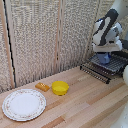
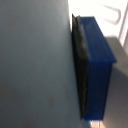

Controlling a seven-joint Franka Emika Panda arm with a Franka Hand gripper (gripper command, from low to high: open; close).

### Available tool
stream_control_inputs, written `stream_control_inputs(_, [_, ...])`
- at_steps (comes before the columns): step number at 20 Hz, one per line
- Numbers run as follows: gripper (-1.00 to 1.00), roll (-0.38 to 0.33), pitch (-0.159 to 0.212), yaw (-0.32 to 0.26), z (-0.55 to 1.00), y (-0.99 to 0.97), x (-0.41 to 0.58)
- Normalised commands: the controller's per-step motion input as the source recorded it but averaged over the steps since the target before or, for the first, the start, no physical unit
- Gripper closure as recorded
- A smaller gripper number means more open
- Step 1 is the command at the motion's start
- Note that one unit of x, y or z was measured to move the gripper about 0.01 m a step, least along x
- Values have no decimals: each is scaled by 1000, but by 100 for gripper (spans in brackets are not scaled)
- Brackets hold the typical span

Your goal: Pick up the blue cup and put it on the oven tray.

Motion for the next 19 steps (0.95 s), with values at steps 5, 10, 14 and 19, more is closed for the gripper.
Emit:
stream_control_inputs(5, [-100, -3, 28, -1, 350, -64, 0])
stream_control_inputs(10, [-100, -4, 1, -5, 449, -38, -2])
stream_control_inputs(14, [-100, 0, 0, 0, 496, -11, 0])
stream_control_inputs(19, [-100, 0, 0, 0, 573, -14, 5])
